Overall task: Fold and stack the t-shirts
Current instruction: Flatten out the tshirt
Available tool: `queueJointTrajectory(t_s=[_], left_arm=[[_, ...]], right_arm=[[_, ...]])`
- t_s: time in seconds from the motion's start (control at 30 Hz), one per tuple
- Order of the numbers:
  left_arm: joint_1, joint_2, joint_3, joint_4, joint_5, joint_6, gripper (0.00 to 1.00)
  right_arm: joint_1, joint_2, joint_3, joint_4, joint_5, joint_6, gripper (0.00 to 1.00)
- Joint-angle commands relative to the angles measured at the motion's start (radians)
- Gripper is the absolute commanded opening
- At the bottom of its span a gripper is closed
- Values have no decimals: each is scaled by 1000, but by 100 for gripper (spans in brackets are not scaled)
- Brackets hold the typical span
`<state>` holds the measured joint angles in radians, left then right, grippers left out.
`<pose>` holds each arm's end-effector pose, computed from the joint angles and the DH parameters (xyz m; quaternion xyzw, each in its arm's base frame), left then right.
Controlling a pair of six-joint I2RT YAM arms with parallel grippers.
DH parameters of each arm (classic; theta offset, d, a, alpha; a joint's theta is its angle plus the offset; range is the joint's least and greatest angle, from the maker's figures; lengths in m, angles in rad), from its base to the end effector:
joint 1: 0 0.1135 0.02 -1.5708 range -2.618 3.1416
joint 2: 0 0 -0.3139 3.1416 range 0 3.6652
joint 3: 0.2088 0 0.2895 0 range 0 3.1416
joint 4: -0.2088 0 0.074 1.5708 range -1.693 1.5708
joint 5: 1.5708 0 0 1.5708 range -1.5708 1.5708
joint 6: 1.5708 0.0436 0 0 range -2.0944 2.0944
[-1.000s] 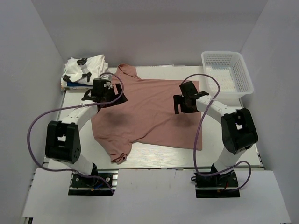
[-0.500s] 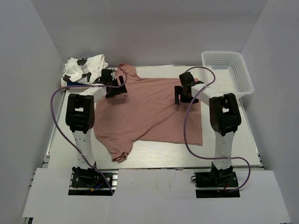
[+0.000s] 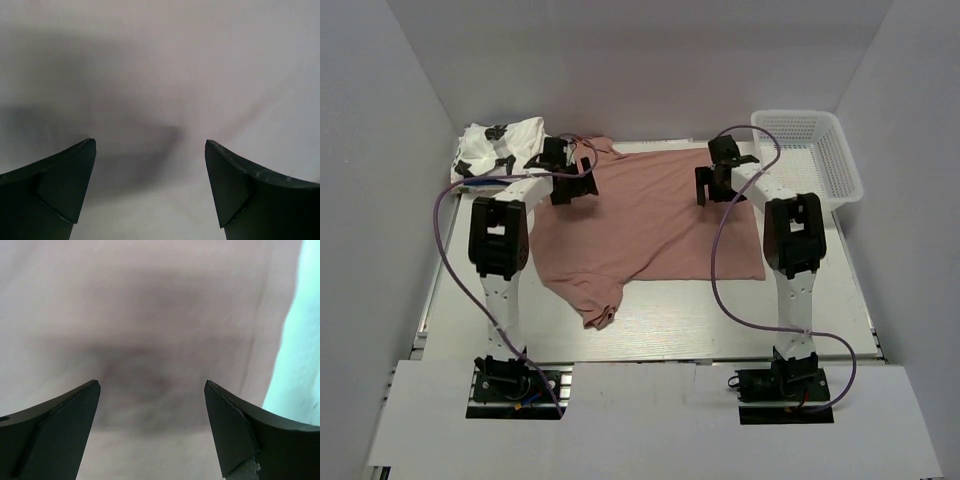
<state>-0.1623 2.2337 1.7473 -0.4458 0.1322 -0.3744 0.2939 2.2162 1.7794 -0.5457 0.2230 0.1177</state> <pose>0.5532 -0.0964 0.1875 -0.0797 0.9443 -0.1435 0.2854 0.5345 0.1517 0.2019 -0.0515 0.9503 -0.0454 0.3038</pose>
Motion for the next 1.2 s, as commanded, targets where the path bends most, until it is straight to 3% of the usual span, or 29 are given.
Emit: queueJointTrajectory(t_s=[0.0, 0.03, 0.07, 0.2, 0.33, 0.5, 0.67, 0.83, 0.93, 1.17], left_arm=[[-55, -379, -253, -84, 36, -64, 100], [-56, -381, -255, -74, 37, -64, 100], [-65, -451, -395, -74, 8, -87, 100], [-111, -847, -696, -135, -3, -237, 100], [-146, -1116, -961, -188, 114, -304, 100], [-175, -1267, -1098, -263, 220, -340, 96], [-195, -1315, -1232, -185, 207, -365, 90], [-214, -1232, -1295, -94, 159, -365, 79], [-214, -1194, -1295, -33, 149, -365, 62], [-223, -1079, -1261, -11, 152, -282, 50]], right_arm=[[60, -220, -93, 54, -47, -12, 90], [83, -251, -122, 55, -47, -12, 90], [91, -278, -193, 67, -48, -9, 90], [149, -436, -400, 153, -63, 71, 90], [166, -542, -561, 249, -86, 143, 90], [163, -670, -715, 293, -93, 203, 90], [160, -711, -776, 302, -103, 234, 90], [162, -714, -802, 302, -99, 249, 90], [157, -711, -810, 296, -80, 249, 90], [152, -693, -824, 273, -34, 241, 90]])
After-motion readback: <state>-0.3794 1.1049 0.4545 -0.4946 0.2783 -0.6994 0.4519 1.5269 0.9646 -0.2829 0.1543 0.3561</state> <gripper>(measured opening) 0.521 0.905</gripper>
